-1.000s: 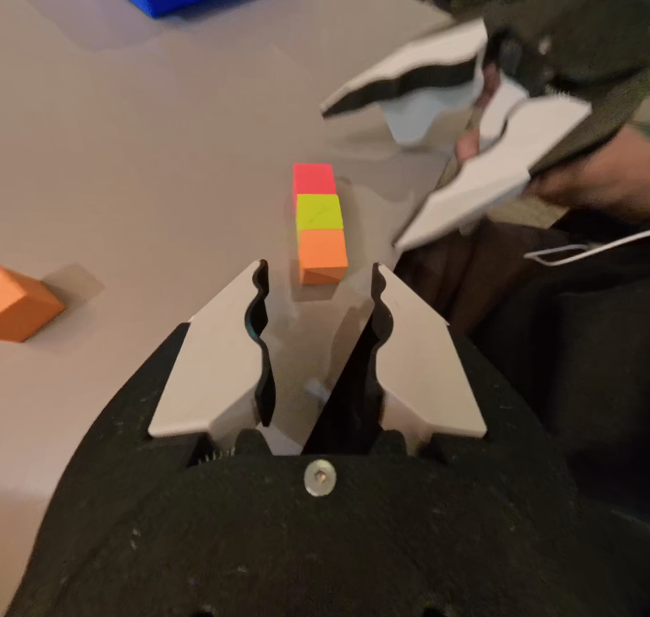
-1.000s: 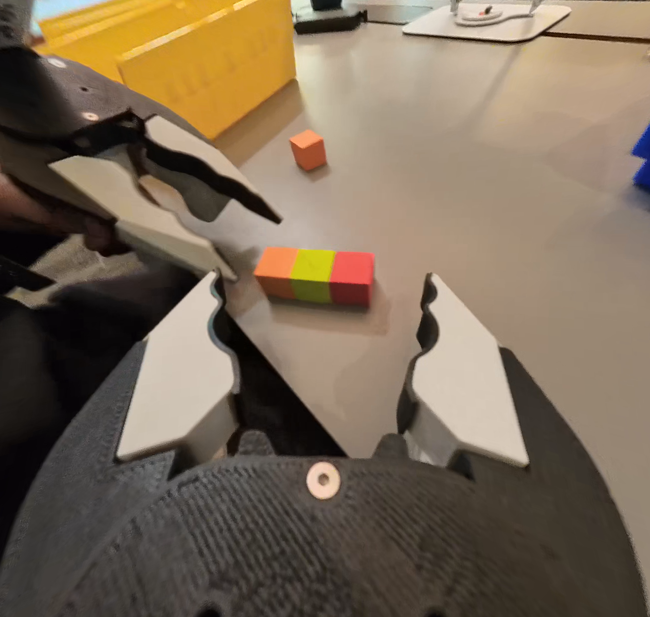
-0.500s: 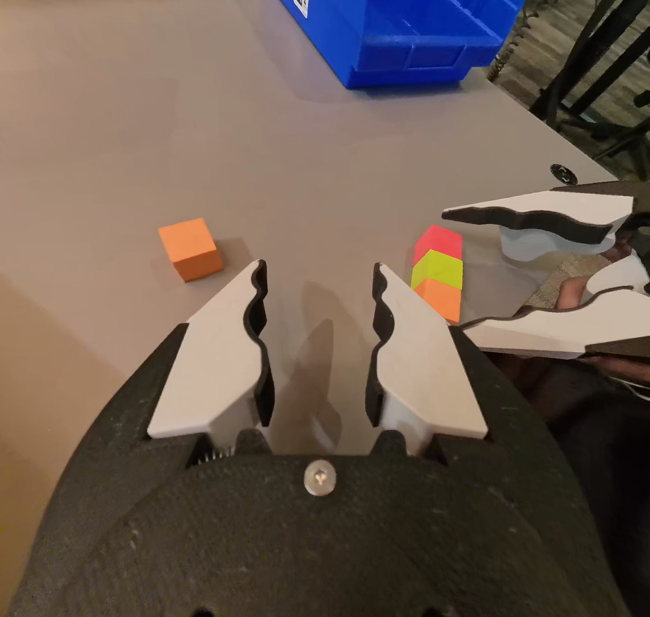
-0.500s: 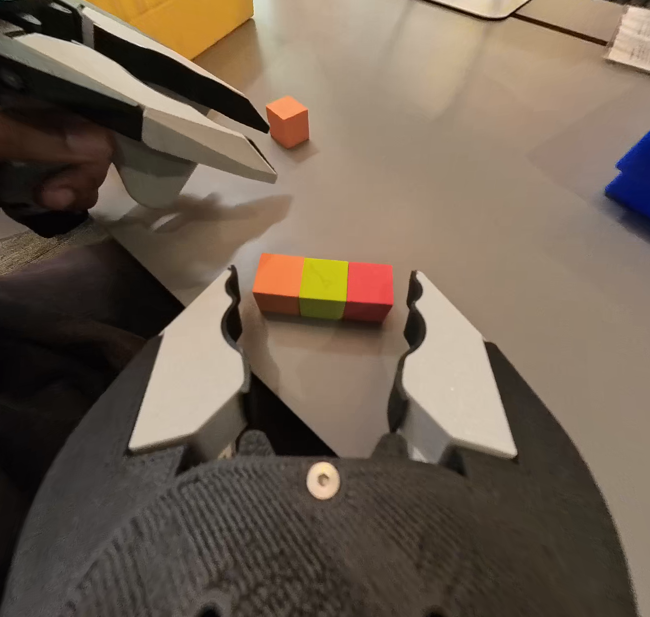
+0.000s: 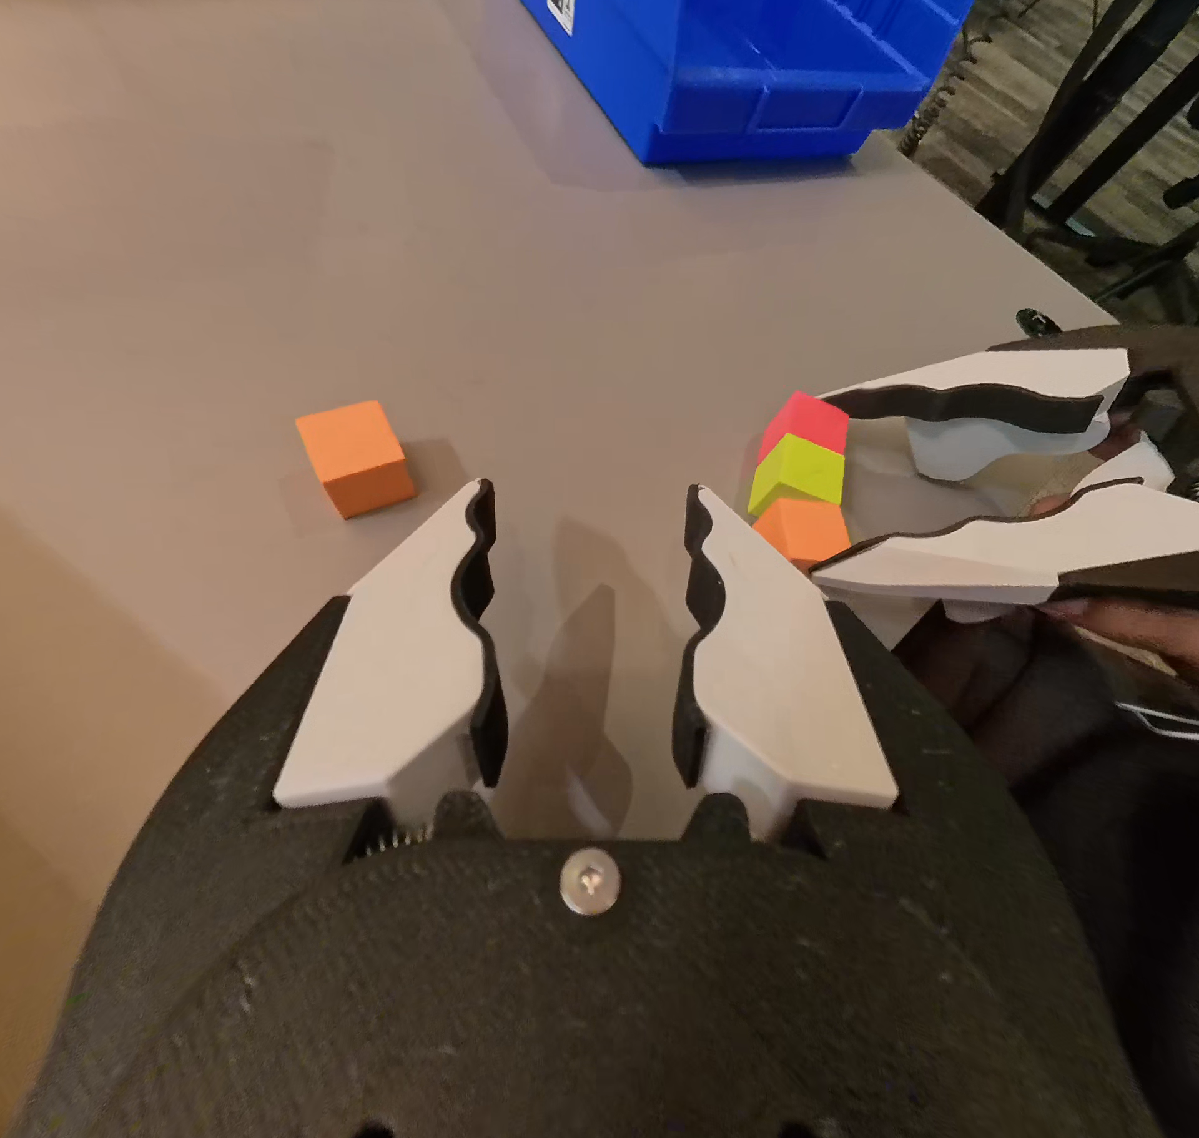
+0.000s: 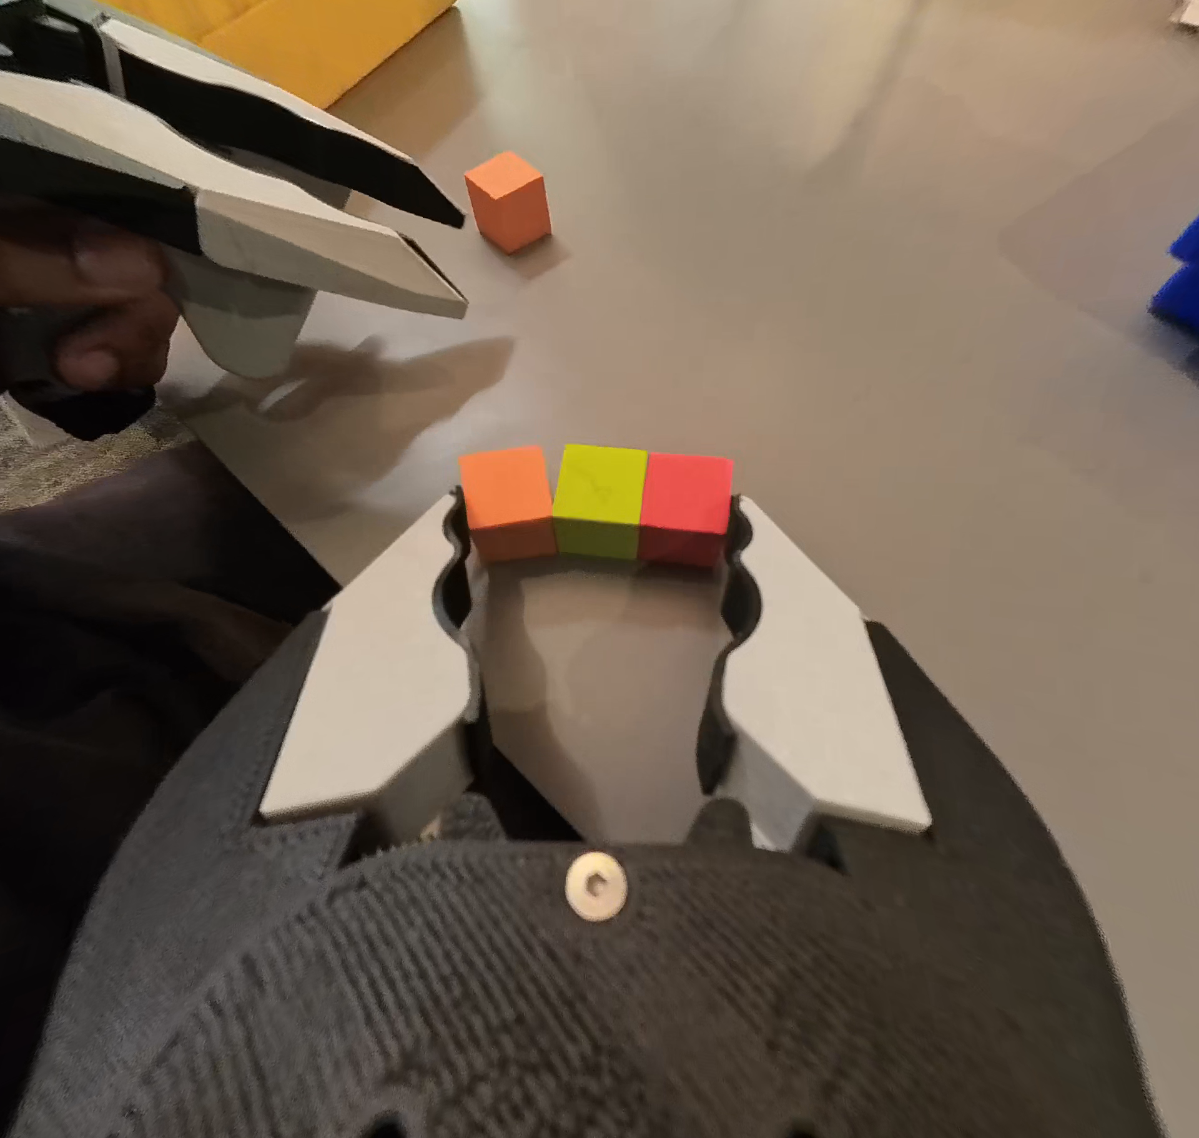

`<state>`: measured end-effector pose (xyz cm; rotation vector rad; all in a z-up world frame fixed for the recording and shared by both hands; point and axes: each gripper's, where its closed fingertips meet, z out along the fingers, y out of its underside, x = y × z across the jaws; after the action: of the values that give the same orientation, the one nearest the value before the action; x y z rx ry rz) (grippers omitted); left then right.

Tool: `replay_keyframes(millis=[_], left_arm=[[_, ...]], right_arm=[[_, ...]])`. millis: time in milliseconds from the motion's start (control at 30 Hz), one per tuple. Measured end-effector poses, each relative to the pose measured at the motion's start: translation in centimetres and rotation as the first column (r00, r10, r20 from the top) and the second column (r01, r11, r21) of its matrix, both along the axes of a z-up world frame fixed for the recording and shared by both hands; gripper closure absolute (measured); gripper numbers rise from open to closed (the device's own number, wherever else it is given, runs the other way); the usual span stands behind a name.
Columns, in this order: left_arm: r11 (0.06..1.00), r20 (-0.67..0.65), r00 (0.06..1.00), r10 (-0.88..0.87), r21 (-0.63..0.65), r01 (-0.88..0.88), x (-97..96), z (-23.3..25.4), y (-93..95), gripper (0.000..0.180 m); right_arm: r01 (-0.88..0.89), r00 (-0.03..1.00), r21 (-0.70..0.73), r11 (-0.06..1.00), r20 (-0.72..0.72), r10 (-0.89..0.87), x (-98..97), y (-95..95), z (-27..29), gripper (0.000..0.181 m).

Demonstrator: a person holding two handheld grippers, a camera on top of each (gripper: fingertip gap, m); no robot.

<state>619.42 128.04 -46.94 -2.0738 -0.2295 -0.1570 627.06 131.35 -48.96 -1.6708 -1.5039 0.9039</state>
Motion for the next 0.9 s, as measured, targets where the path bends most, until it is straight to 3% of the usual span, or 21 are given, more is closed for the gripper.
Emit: replay_keyframes(millis=[433, 667, 833, 900], left_arm=[[0.999, -0.014, 0.999, 0.044, -0.003, -0.044, -1.0, 0.0, -0.2, 0.121], [0.958, -0.038, 0.959, 0.28, -0.05, -0.282, -5.7, -0.4, 0.1, 0.109], [0.931, -0.095, 0.94, 0.328, -0.138, -0.338, -7.7, -1.9, 1.3, 0.119], [0.926, -0.107, 0.938, 0.33, -0.156, -0.343, -7.9, -2.1, 1.5, 0.134]], right_arm=[[-0.134, 0.989, 0.049, 0.99, 0.064, 0.131, -0.9, -0.3, -0.5, 0.098], [-0.15, 0.989, 0.07, 0.986, 0.008, 0.15, -0.9, -0.5, 0.2, 0.09], [-0.138, 0.988, 0.004, 0.99, -0.073, 0.138, -0.5, -0.2, 1.2, 0.087], [-0.126, 0.988, -0.02, 0.992, -0.093, 0.123, -0.3, 0.2, 1.4, 0.088]])
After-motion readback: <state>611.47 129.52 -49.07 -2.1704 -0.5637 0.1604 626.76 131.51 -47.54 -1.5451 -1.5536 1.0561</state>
